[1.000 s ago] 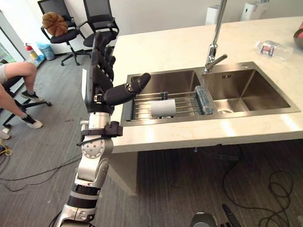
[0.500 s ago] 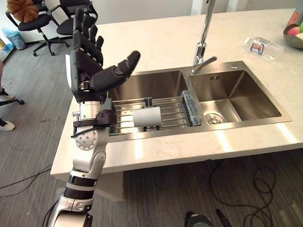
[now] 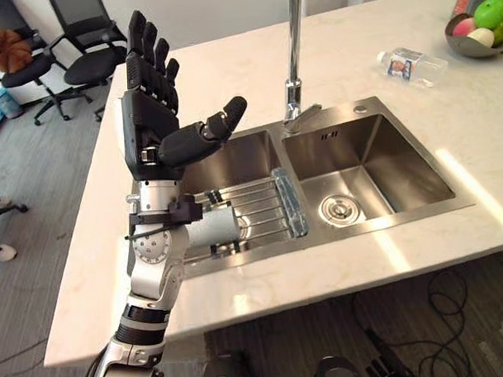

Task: Walk over to the sink, pick up the cup, carry it to the dishwasher, place the cup inside the dishwasher, then close the dishwasher door

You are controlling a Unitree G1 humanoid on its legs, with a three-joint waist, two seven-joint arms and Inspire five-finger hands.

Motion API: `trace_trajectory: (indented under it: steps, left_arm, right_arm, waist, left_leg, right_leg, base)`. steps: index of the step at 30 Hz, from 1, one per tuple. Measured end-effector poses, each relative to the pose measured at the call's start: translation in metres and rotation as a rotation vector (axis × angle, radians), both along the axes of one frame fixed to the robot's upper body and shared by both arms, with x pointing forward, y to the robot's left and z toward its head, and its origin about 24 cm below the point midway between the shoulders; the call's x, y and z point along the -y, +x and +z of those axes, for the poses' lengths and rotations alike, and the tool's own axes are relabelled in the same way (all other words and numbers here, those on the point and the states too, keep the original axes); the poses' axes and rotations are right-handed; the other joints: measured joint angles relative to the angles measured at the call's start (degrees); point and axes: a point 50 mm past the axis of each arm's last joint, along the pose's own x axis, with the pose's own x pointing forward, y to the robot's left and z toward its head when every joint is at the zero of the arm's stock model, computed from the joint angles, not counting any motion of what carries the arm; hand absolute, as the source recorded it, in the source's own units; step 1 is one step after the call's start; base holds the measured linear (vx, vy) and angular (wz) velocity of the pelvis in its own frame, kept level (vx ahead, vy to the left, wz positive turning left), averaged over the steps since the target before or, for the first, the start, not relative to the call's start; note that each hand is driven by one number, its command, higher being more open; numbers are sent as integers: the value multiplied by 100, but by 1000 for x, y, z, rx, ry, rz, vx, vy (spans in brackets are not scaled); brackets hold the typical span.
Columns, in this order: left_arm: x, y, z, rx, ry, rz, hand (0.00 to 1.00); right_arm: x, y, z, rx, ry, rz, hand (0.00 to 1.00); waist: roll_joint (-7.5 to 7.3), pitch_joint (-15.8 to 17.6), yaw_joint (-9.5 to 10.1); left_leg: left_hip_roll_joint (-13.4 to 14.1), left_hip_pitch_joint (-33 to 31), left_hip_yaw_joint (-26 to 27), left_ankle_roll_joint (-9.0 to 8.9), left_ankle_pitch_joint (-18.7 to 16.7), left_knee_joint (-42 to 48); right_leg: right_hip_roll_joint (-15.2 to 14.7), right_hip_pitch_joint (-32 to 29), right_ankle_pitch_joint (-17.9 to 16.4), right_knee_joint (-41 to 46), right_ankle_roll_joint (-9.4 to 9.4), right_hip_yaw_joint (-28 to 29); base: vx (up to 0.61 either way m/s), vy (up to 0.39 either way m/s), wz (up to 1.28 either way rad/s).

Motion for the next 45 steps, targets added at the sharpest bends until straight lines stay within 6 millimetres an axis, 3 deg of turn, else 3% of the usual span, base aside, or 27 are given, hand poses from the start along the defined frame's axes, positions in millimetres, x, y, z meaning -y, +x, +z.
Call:
trace_trajectory:
  steps: [1,4,10,16,20,22,26,33,41,45]
  left_arm:
    - [5,0,-2,-5,52,2,100]
    - [21,-2,-13,-71,213,-65,100]
    - [34,-5,-40,-201,468,-116,100]
    - [7,-12,-69,-365,539,-72,100]
    - [-29,-16,-68,-401,607,-6,100]
    - [-36,-20,-64,-395,640,-6,100]
    - [-39,-28,-55,-365,722,-58,100]
    - [-58,-30,-49,-383,798,-69,100]
    - [-60,-33,-56,-421,866,-155,100]
    - [-68,-31,-63,-464,940,-119,100]
  right_arm:
    - [-9,-1,-2,-6,35,-16,100]
    - [-12,-4,-3,-29,25,2,100]
    - [-12,5,-1,-25,3,35,100]
    - [-8,-14,-3,-97,-12,43,100]
    - [-5,-24,-4,-148,-25,65,100]
    - [-3,-25,-4,-151,-32,76,100]
    - [-3,-21,-4,-143,-40,106,100]
    - [-5,4,-1,-92,-47,165,100]
    - [-4,1,-2,-104,-20,142,100]
    - [-4,-2,-3,-112,-19,137,100]
  waist:
    - [-4,-1,7]
    - [-108,-84,28]
    - [-134,-434,51]
    - [-155,-632,172]
    - [-155,-671,263]
    - [-151,-709,351]
    - [-155,-762,473]
    - [-150,-774,521]
    - [-70,-737,575]
    - [9,-685,575]
  left_leg:
    - [-49,129,-49,-28,33,-280]
    - [-148,554,-152,-48,228,-854]
    - [-132,667,-168,-60,516,-1211]
    - [-26,680,-236,-20,688,-1218]
    - [38,679,-286,-16,777,-1220]
    - [54,666,-290,-21,785,-1236]
    - [61,652,-307,-23,790,-1321]
    - [-6,563,-319,-24,790,-1395]
    - [-179,492,-403,-108,847,-1673]
    - [-239,517,-438,10,1029,-1846]
  right_leg:
    - [-8,83,2,-72,3,-94]
    - [-34,343,8,-129,9,-223]
    - [24,400,50,-271,80,-459]
    - [126,482,54,-241,82,-754]
    - [213,558,54,-241,82,-901]
    - [245,559,54,-263,82,-933]
    - [287,566,54,-301,82,-1031]
    - [278,567,77,-511,63,-1052]
    - [190,531,129,-797,21,-1105]
    - [154,543,319,-951,74,-1143]
  base:
    - [179,32,38]
    - [143,-17,30]
    - [69,-93,3]
    - [12,-113,11]
    - [-20,-100,19]
    - [-20,-57,7]
    - [-20,-35,12]
    - [-42,4,5]
    - [-88,46,6]
    - [-142,90,6]
